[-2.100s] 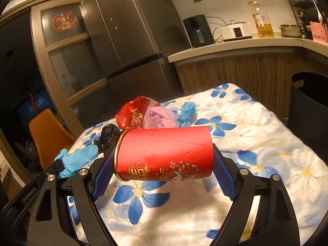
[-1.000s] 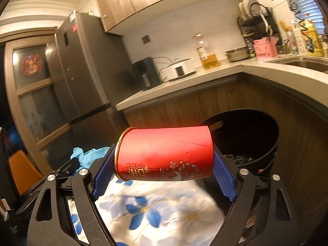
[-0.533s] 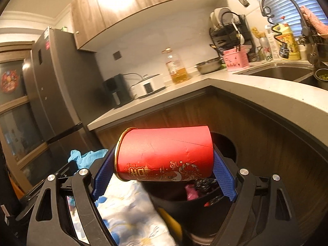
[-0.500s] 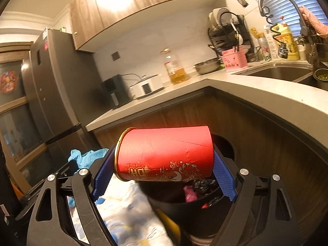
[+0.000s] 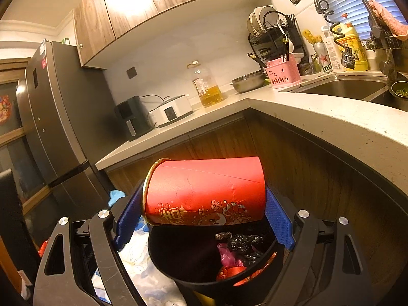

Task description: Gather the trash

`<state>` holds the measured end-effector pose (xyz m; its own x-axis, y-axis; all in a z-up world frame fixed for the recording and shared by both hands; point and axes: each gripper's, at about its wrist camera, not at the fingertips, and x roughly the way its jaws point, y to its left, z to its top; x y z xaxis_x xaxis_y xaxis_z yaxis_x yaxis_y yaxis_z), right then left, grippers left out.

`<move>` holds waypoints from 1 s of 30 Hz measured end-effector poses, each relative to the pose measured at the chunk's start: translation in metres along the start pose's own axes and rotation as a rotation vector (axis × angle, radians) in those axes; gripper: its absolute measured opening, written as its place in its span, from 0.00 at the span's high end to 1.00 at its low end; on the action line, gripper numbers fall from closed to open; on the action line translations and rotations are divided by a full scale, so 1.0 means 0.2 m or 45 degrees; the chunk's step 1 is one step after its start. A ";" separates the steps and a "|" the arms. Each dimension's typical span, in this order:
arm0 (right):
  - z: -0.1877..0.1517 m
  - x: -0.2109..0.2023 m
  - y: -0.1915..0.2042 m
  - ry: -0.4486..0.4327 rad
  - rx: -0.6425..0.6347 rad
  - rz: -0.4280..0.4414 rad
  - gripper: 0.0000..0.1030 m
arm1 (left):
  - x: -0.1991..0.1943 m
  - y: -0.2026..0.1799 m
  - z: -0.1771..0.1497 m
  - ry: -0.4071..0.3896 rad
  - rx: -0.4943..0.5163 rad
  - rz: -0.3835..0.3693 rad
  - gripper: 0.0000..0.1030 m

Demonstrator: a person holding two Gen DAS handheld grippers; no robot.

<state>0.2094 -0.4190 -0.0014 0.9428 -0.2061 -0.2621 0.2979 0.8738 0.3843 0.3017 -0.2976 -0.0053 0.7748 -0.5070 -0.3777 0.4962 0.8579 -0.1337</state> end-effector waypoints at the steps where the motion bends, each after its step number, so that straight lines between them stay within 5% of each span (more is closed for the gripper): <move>1: 0.00 0.01 0.00 0.002 -0.001 0.000 0.19 | 0.01 0.00 -0.01 0.003 -0.002 -0.008 0.98; 26: 0.01 0.14 0.01 0.026 -0.030 0.035 0.19 | 0.23 -0.04 -0.09 0.118 0.038 -0.082 0.97; 28: 0.02 0.16 0.01 0.033 -0.037 0.044 0.19 | 0.24 -0.04 -0.10 0.137 0.046 -0.066 0.90; 30: 0.02 0.17 0.01 0.042 -0.032 0.058 0.19 | 0.25 -0.02 -0.11 0.143 0.037 -0.053 0.73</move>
<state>0.2422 -0.4260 -0.0049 0.9497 -0.1514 -0.2742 0.2505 0.8928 0.3743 0.3300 -0.3250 -0.0429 0.7052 -0.5284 -0.4727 0.5397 0.8324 -0.1253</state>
